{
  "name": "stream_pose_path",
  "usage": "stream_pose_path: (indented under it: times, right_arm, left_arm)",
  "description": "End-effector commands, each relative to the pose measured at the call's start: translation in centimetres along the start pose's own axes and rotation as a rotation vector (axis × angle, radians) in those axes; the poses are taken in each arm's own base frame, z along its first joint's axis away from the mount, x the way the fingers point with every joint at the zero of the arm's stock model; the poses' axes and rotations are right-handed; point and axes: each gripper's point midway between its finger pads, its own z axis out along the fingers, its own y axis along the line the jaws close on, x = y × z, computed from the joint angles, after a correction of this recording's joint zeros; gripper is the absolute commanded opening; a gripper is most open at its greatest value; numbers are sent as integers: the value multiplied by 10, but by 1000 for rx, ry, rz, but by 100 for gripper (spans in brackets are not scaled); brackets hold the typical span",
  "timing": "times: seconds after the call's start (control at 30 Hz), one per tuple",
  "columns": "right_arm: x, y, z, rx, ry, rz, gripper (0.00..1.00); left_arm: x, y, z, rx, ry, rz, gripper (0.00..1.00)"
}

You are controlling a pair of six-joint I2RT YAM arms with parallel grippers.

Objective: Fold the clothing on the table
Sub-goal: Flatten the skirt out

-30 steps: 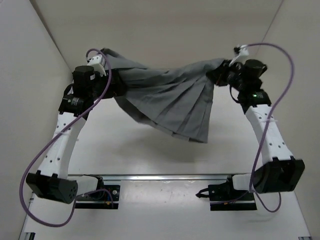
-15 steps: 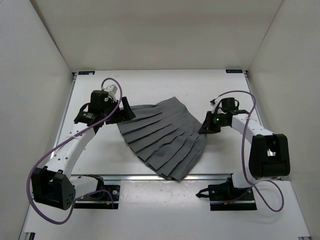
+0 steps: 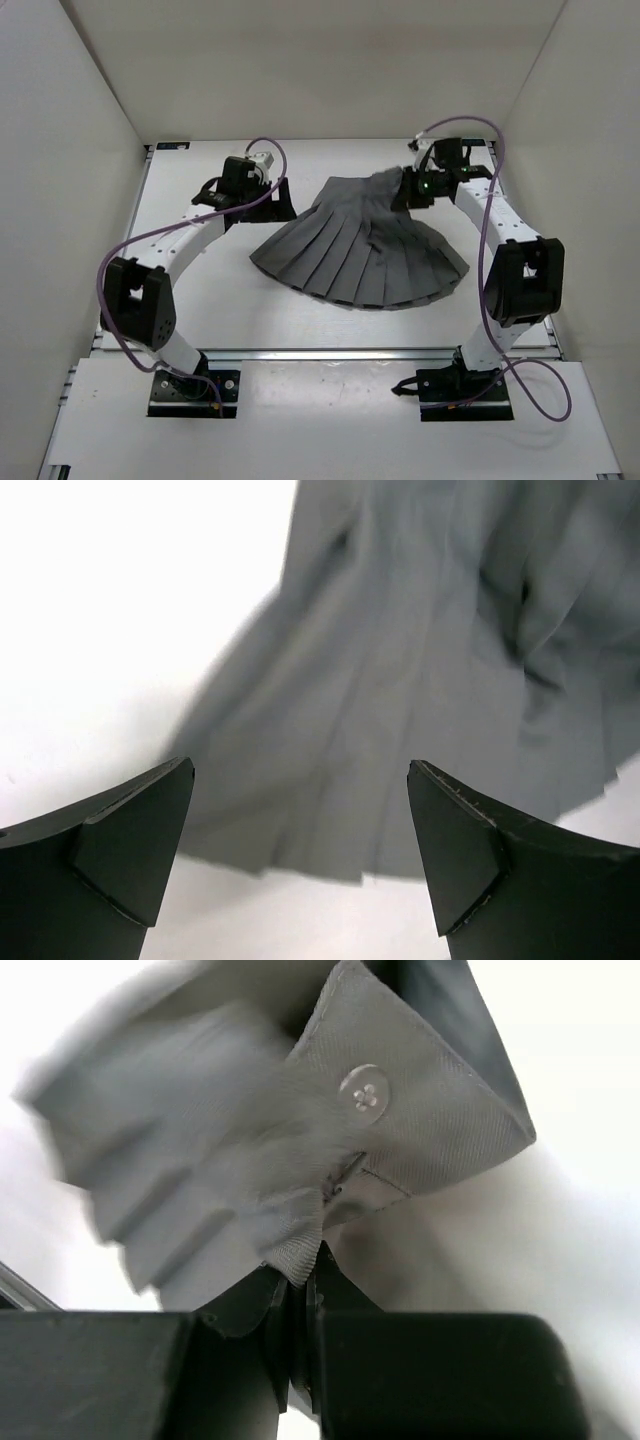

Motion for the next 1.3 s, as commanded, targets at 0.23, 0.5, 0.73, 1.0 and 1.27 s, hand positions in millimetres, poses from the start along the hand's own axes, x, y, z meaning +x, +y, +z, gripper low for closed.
stream_pose_path:
  times: [0.23, 0.5, 0.73, 1.0, 1.27]
  right_arm:
    - [117, -122, 13, 252, 289, 311, 16]
    - [41, -140, 14, 283, 125, 255, 94]
    - [13, -164, 17, 218, 61, 339, 95]
    - [33, -201, 24, 343, 75, 403, 93]
    - [29, -211, 34, 381, 97, 384, 92]
  left_arm:
    - [-67, 13, 43, -35, -101, 44, 99]
    - [-103, -46, 115, 197, -118, 162, 98]
    - [-108, -86, 169, 314, -127, 120, 99]
    - [-91, -64, 214, 298, -70, 30, 99]
    - [-95, -39, 239, 250, -83, -32, 97]
